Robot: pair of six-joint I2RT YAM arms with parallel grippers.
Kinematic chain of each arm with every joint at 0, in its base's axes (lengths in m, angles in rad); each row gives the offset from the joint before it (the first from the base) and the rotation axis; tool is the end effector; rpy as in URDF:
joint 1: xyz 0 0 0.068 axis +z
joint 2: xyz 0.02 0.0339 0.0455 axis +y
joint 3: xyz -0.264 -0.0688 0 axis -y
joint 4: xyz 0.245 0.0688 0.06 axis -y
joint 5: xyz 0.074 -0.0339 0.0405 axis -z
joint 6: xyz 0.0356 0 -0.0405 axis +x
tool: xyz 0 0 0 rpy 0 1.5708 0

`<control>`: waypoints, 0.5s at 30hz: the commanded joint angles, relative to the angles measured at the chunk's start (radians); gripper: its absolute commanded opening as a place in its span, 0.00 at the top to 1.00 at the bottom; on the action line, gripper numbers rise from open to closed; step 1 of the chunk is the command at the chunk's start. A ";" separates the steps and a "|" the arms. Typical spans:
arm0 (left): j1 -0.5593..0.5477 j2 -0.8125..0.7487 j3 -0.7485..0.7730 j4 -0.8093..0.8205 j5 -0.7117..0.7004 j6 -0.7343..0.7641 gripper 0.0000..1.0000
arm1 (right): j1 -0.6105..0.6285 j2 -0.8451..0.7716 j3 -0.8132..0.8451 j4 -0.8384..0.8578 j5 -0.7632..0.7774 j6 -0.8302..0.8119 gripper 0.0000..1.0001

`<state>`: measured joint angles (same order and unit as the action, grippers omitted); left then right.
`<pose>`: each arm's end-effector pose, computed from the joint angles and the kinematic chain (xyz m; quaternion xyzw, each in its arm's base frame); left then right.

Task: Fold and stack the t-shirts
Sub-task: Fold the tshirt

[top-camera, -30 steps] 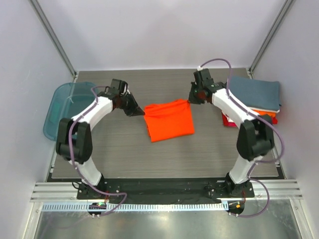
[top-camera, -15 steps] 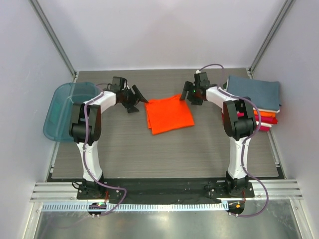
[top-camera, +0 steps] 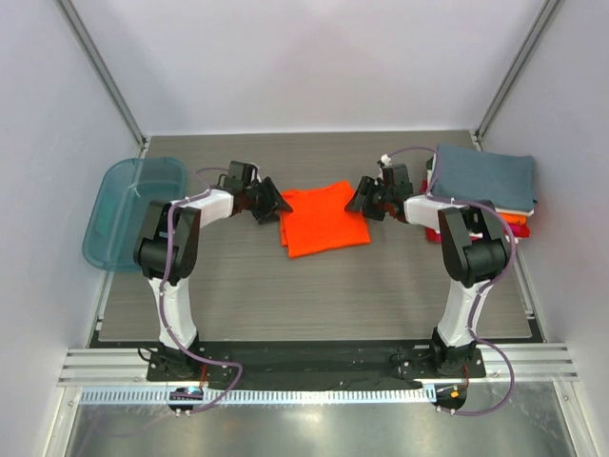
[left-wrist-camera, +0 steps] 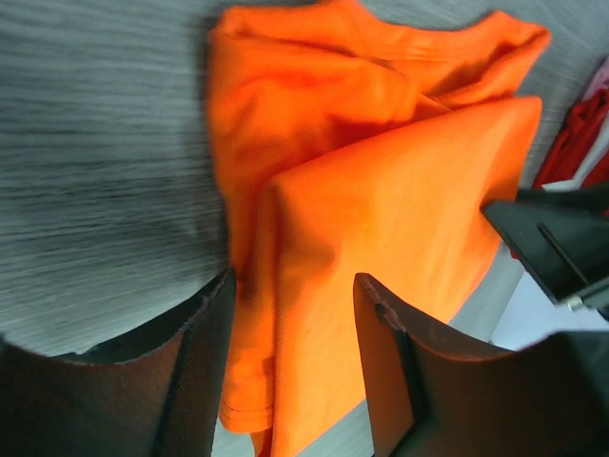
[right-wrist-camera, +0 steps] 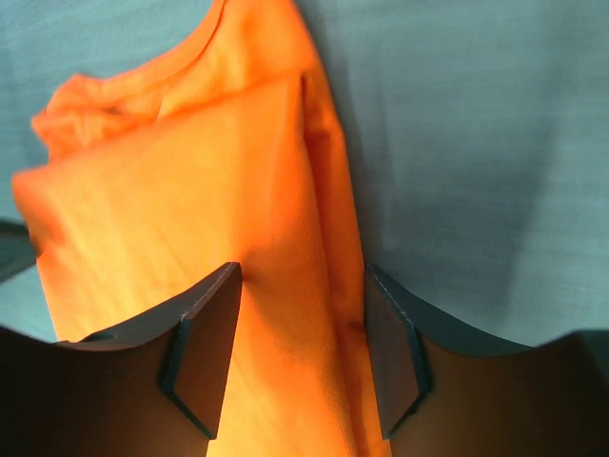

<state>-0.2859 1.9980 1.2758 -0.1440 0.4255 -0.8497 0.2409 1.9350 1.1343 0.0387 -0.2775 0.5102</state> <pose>0.4005 -0.1331 0.1558 -0.1852 0.9015 -0.3485 0.1778 0.3919 0.1063 0.1514 0.0683 0.9096 0.2612 0.3159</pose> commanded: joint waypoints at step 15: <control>-0.042 -0.288 -0.402 0.150 -0.077 0.046 0.37 | 0.018 -0.441 -0.429 0.014 0.072 0.025 0.21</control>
<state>-0.3317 1.7351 0.8707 0.0113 0.3950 -0.8440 0.2577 1.5299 0.6998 0.0586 -0.2726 0.5407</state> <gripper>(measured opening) 0.615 0.786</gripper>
